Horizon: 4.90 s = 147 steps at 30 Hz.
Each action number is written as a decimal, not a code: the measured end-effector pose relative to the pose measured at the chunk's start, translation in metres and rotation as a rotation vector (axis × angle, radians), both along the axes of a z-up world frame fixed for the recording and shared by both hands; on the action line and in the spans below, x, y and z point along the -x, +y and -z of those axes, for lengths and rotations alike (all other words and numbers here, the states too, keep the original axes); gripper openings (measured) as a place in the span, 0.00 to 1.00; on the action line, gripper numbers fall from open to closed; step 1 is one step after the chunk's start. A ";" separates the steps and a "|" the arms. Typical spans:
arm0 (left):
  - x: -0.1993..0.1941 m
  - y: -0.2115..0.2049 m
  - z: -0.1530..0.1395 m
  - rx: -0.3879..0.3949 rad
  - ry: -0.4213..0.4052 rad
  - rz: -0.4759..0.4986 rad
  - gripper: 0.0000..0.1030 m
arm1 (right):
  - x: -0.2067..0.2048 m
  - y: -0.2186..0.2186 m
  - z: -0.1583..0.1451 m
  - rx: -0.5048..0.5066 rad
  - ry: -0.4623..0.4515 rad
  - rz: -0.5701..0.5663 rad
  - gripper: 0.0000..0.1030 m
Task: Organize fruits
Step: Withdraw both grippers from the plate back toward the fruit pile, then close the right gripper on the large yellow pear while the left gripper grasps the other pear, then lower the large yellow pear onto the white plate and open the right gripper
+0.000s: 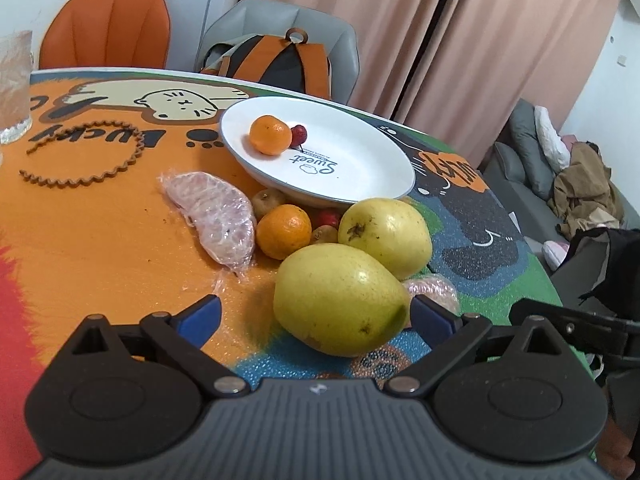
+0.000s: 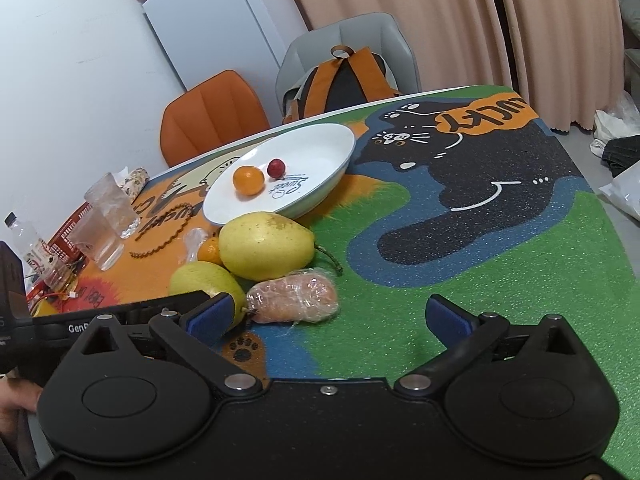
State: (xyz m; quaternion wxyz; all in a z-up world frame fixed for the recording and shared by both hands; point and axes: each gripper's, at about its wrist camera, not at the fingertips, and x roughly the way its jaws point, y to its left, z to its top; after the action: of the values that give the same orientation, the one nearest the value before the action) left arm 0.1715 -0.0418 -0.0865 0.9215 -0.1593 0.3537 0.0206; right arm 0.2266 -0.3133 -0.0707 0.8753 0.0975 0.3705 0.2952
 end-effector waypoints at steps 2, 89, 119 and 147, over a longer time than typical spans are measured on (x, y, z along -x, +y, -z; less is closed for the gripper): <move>-0.001 0.000 -0.001 0.002 -0.013 -0.013 0.97 | -0.001 0.000 0.000 0.001 0.002 -0.001 1.00; 0.001 0.072 0.007 0.056 -0.054 -0.083 0.70 | -0.035 0.097 0.007 0.104 -0.064 -0.068 0.77; 0.009 0.086 -0.006 0.024 -0.077 -0.118 0.69 | -0.043 0.106 -0.015 0.063 -0.114 -0.079 0.77; 0.007 0.120 -0.012 0.005 -0.073 -0.202 0.68 | -0.083 0.146 0.000 0.114 -0.112 -0.130 0.78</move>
State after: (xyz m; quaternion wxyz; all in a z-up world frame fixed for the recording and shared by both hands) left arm 0.1641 0.0785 -0.0749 0.9266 -0.1972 0.3021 0.1063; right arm 0.3094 -0.1672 -0.0710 0.8778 0.0069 0.3426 0.3347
